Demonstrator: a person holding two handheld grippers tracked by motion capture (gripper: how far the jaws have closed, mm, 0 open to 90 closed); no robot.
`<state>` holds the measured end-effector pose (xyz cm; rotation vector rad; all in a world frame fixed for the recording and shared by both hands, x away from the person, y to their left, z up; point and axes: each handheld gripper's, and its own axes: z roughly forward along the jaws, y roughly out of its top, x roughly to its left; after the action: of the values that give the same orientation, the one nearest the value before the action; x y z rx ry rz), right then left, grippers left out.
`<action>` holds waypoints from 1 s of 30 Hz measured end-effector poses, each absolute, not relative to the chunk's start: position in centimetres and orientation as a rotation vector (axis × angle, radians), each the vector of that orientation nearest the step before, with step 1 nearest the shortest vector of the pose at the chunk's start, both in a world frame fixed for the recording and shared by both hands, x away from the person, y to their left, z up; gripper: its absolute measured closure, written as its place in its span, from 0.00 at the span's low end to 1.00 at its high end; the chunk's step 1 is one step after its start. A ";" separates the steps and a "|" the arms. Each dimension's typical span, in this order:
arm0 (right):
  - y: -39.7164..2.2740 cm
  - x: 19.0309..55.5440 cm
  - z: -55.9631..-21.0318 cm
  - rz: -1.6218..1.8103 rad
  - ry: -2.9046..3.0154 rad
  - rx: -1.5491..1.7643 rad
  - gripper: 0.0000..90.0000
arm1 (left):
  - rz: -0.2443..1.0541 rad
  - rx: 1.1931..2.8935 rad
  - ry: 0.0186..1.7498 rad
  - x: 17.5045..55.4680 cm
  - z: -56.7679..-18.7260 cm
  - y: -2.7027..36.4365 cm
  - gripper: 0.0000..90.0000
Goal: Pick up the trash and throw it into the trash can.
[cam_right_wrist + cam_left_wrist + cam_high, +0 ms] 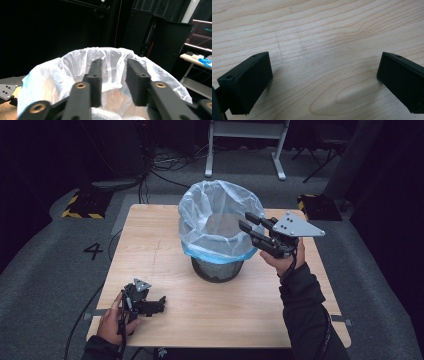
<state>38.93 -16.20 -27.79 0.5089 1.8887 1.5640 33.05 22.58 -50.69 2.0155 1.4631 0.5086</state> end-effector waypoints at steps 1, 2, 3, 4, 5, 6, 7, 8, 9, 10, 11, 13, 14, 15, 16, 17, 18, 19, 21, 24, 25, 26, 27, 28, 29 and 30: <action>-16.2 38.9 -27.8 1.562 1.889 0.515 0.67 | 0.509 2.016 1.462 33.1 -50.7 22.6 0.00; -16.3 38.9 -27.9 1.558 1.888 0.512 0.67 | 0.509 2.018 1.461 33.1 -50.7 22.6 0.00; -16.5 38.9 -27.9 1.557 1.888 0.513 0.66 | 0.508 2.015 1.463 33.0 -50.7 22.6 0.00; -16.6 38.8 -27.9 1.561 1.883 0.515 0.63 | 0.509 2.016 1.462 33.1 -50.7 22.6 0.00; -16.8 38.7 -27.9 1.563 1.876 0.522 0.60 | 0.509 2.016 1.462 33.1 -50.7 22.6 0.00; -17.0 38.7 -27.9 1.567 1.871 0.527 0.58 | 0.508 2.018 1.461 33.1 -50.7 22.6 0.00; -17.2 38.5 -27.9 1.578 1.860 0.538 0.56 | 0.509 2.016 1.463 33.1 -50.7 22.6 0.00; -17.4 38.4 -27.9 1.584 1.860 0.534 0.54 | 0.509 2.016 1.463 33.0 -50.7 22.6 0.00; -17.6 38.3 -27.9 1.580 1.860 0.538 0.51 | 0.509 2.015 1.463 33.1 -50.7 22.6 0.00; -17.6 38.2 -27.9 1.570 1.859 0.544 0.45 | 0.509 2.016 1.463 33.1 -50.7 22.6 0.00; -17.7 38.0 -28.0 1.561 1.859 0.555 0.42 | 0.509 2.016 1.462 33.1 -50.7 22.6 0.00; -18.0 37.6 -28.1 1.547 1.861 0.551 0.38 | 0.506 2.020 1.458 33.1 -50.7 22.6 0.00; -18.2 37.4 -28.2 1.559 1.857 0.558 0.36 | 0.505 2.020 1.458 33.1 -50.7 22.6 0.00; -18.4 37.4 -28.3 1.564 1.856 0.558 0.36 | 0.505 2.021 1.458 33.1 -50.7 22.6 0.00; -18.5 37.2 -28.4 1.568 1.859 0.562 0.36 | 0.505 2.020 1.457 33.1 -50.7 22.6 0.00; -18.8 37.0 -28.5 1.564 1.847 0.557 0.35 | 0.505 2.020 1.457 33.1 -50.7 22.6 0.00; -18.9 36.9 -28.6 1.569 1.845 0.563 0.35 | 0.505 2.020 1.458 33.1 -50.7 22.6 0.00; -19.1 36.8 -28.6 1.574 1.850 0.556 0.34 | 0.506 2.020 1.458 33.1 -50.7 22.6 0.00; -19.5 36.5 -28.8 1.572 1.843 0.547 0.33 | 0.506 2.020 1.458 33.1 -50.7 22.6 0.00; -20.4 35.9 -29.1 1.579 1.845 0.554 0.31 | 0.505 2.020 1.457 33.1 -50.7 22.6 0.00; -20.6 35.7 -29.3 1.570 1.847 0.556 0.31 | 0.505 2.020 1.458 33.1 -50.7 22.6 0.00; -20.9 35.5 -29.5 1.560 1.855 0.556 0.30 | 0.505 2.020 1.458 33.1 -50.7 22.6 0.00; -21.4 35.3 -29.9 1.554 1.860 0.551 0.30 | 0.505 2.021 1.458 33.1 -50.7 22.6 0.00; -21.7 35.1 -30.2 1.550 1.864 0.562 0.30 | 0.505 2.021 1.458 33.1 -50.7 22.6 0.00; -22.1 35.0 -30.6 1.543 1.874 0.570 0.30 | 0.505 2.021 1.457 33.1 -50.7 22.6 0.00; -22.4 34.9 -31.1 1.535 1.884 0.575 0.30 | 0.505 2.021 1.457 33.1 -50.7 22.6 0.00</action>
<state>34.88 -22.37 -31.07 0.5751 1.8839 1.5345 33.09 22.63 -50.68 2.0210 1.4575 0.5048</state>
